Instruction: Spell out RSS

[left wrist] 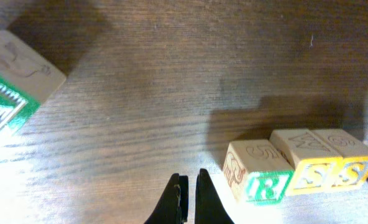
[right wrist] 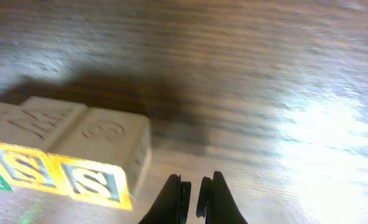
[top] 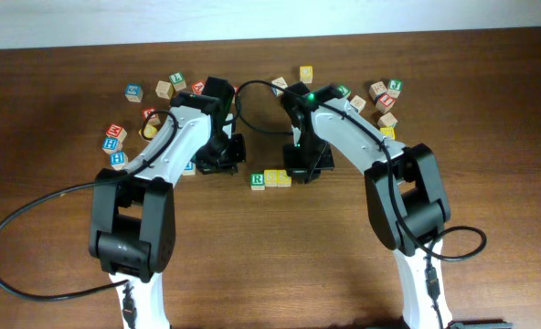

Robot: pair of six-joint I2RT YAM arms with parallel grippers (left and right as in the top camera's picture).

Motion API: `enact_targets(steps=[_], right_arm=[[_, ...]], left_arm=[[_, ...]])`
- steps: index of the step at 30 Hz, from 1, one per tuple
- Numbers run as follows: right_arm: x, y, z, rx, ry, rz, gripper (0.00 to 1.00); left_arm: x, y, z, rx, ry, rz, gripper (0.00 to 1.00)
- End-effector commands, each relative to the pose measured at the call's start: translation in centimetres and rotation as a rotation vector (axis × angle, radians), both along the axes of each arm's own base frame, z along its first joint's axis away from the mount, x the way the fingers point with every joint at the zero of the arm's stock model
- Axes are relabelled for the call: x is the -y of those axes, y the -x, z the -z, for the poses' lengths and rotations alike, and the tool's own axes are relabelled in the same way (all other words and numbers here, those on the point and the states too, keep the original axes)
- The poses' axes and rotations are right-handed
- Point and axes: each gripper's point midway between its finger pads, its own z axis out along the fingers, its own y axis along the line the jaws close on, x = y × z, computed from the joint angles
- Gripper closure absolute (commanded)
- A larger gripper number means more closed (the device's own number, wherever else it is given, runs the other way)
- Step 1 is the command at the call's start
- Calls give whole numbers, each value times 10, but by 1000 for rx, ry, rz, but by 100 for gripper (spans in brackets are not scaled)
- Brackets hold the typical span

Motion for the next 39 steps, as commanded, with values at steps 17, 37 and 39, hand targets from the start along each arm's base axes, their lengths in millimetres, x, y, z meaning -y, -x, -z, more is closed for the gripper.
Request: enact_targets(steps=[17, 37, 39], right_arm=[[7, -52, -40, 161, 6, 22, 96], [36, -60, -39, 151, 31, 82, 96], [36, -60, -39, 151, 31, 82, 96]], left_arm=[[63, 87, 3, -90, 22, 148, 100], [45, 53, 18, 71, -116, 15, 100], [45, 53, 18, 72, -116, 15, 100]])
